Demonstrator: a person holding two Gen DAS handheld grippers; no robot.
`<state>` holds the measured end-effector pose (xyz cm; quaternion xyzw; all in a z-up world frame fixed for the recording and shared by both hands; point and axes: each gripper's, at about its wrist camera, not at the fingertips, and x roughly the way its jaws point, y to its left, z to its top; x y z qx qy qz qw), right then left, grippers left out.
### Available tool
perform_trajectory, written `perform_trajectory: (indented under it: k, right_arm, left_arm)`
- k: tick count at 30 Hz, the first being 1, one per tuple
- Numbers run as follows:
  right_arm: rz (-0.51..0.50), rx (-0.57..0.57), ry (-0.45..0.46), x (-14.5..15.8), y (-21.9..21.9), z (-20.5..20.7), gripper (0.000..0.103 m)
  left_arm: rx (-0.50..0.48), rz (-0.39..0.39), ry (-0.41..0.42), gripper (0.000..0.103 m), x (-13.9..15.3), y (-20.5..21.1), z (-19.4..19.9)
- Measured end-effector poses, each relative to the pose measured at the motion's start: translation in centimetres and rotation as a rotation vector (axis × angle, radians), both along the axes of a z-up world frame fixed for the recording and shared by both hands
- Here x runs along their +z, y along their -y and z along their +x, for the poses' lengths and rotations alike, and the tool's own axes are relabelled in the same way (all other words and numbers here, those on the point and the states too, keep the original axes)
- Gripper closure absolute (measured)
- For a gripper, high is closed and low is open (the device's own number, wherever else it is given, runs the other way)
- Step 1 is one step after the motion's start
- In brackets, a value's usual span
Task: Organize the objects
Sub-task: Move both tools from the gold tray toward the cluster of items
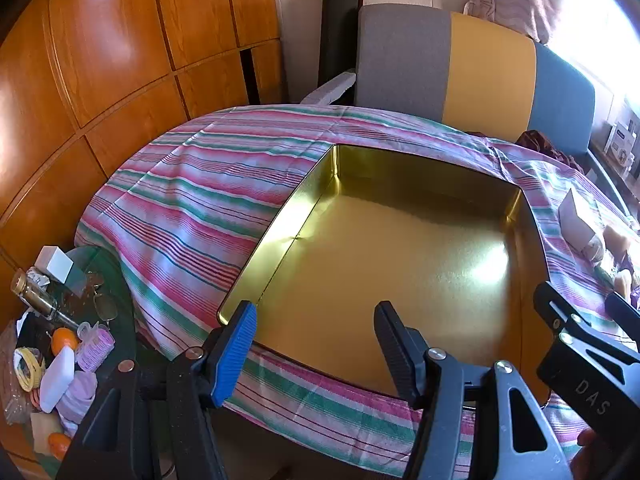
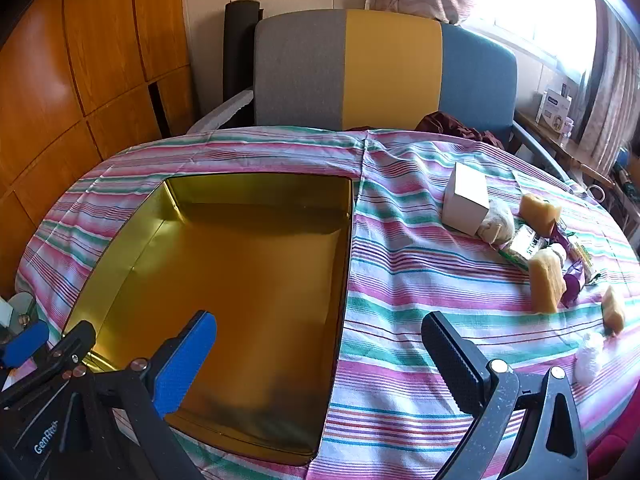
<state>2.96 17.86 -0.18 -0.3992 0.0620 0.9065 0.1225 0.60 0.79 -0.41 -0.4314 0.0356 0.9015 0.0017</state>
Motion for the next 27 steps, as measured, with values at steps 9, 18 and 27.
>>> perform_trajectory:
  k: [9,18,27]
  right_arm:
    - [0.003,-0.001,-0.004,0.3,-0.2,0.3,0.000]
    - [0.081,-0.036,0.023,1.5,-2.9,0.6,0.000]
    - [0.034,-0.088,-0.068,2.5,-10.5,5.8,0.000]
  left_arm:
    - [0.000,0.004,0.010,0.041,-0.2,-0.1,0.0]
    - [-0.057,0.068,0.047,0.041,-0.7,-0.6,0.1]
    - [-0.202,0.284,0.086,0.041,-1.1,-2.0,1.6]
